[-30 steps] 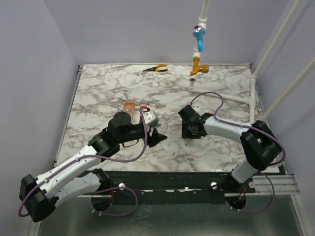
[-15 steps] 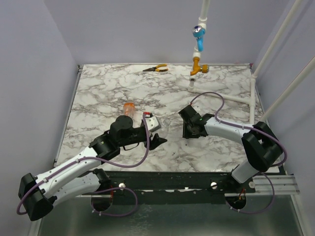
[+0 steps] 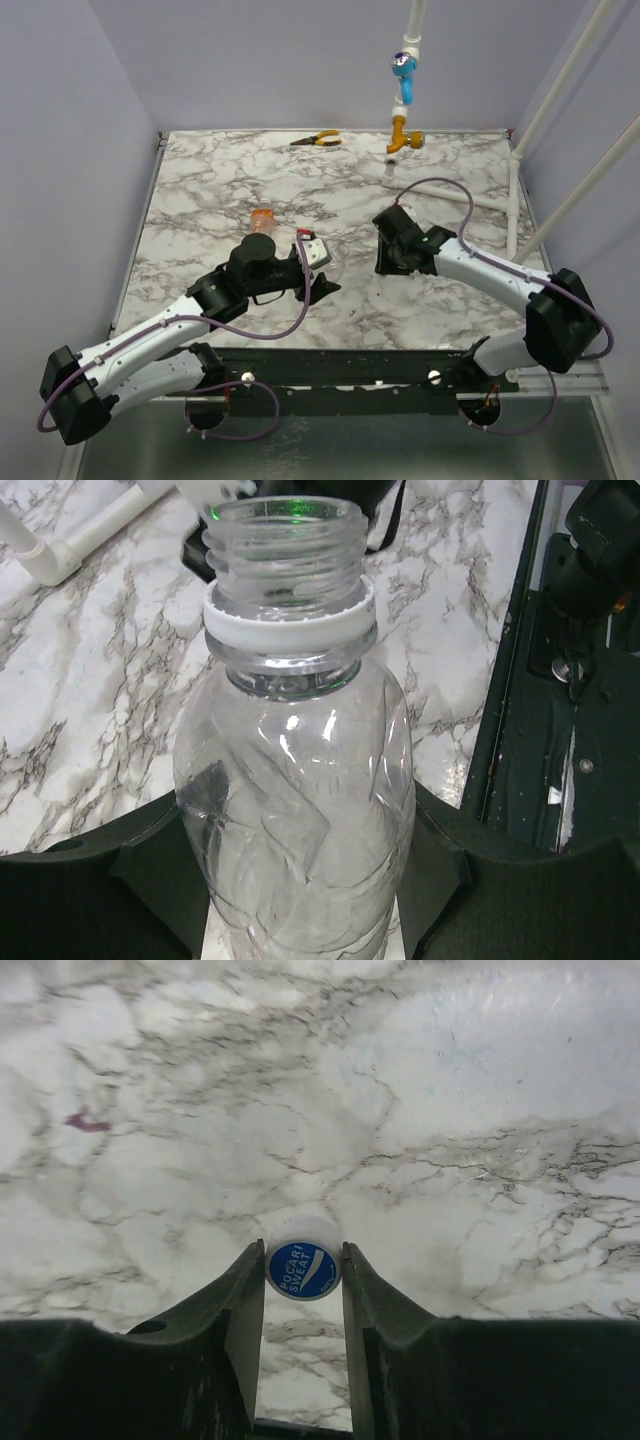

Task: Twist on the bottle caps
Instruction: Screw the bottle cap onto the plastic bottle.

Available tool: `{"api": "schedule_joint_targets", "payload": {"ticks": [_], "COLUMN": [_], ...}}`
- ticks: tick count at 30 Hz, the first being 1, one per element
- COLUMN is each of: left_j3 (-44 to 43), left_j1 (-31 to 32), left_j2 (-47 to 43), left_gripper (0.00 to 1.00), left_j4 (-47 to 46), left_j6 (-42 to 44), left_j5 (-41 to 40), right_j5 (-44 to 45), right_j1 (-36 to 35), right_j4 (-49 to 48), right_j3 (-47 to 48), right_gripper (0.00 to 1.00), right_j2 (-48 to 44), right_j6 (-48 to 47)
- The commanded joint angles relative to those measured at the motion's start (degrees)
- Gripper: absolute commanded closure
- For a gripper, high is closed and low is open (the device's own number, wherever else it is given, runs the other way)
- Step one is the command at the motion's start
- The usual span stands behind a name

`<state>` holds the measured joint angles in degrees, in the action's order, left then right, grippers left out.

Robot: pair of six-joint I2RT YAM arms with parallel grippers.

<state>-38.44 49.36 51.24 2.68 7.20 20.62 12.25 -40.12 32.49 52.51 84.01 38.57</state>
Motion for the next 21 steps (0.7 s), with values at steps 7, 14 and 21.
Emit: {"api": "schedule_joint_targets", "payload": {"ticks": [7,14,21], "left_j3": [-0.19,-0.15,-0.41], "left_j1": [0.21,0.25,0.25], "left_j2": [1.45,3.04,4.67], "left_gripper": [0.5,0.49,0.49], "left_j4": [-1.62,-1.84,-0.96], "left_j6": [5.12,4.82,4.77], "left_j5": [5.81,9.89,13.25], "right_j5": [-4.88,-14.41,-22.91], "right_j1": [0.0,-0.05,-0.04], "right_j4": [12.56,15.68,16.8], "right_j3": [15.1,24.12,29.83], "right_gripper": [0.65,0.65,0.64], "right_j2": [-15.84,-19.68,-19.98], "right_j6": [-4.13,-7.31,-9.98]}}
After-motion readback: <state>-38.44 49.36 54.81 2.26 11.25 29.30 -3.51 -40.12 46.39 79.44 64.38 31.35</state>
